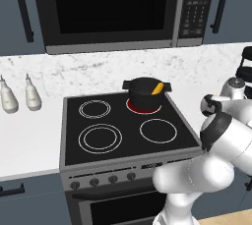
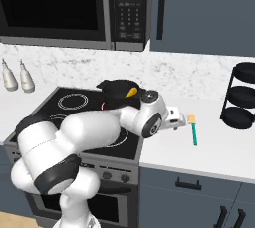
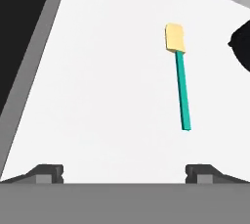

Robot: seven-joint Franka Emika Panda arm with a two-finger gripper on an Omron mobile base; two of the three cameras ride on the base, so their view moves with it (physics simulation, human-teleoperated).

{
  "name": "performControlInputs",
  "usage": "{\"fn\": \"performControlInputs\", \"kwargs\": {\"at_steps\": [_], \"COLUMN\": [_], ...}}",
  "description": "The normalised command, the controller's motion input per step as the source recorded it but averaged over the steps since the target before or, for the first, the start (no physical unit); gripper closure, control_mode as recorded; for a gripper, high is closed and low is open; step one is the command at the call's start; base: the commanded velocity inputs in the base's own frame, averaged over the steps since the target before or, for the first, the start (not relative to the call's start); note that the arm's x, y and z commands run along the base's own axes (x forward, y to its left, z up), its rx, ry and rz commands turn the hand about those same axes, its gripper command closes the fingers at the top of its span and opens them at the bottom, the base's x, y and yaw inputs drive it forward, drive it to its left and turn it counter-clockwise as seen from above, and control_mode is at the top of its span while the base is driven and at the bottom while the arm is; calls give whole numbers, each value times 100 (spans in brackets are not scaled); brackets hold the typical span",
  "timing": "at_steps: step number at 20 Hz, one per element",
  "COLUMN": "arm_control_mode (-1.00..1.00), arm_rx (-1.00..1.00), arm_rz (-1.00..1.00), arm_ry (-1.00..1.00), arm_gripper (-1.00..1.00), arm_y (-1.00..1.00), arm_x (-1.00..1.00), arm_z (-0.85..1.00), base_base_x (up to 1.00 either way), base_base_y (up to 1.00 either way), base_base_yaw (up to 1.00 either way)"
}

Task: Put the bell pepper and corn in the pot. Retrieve the spatula and lightly stir the vegetables in the pot.

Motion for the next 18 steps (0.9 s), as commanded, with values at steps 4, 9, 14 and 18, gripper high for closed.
{"fn": "performControlInputs", "kwargs": {"at_steps": [4,9,14,18], "arm_control_mode": [-100,-100,-100,-100], "arm_rx": [11,3,0,0], "arm_rz": [5,0,0,0], "arm_ry": [12,15,22,12], "arm_gripper": [-100,-100,-100,-100], "arm_y": [-85,-64,-27,-12], "arm_x": [8,1,14,31], "arm_z": [-6,-15,-58,-51], "base_base_x": [0,0,0,0], "base_base_y": [0,0,0,0], "base_base_yaw": [0,0,0,0]}}
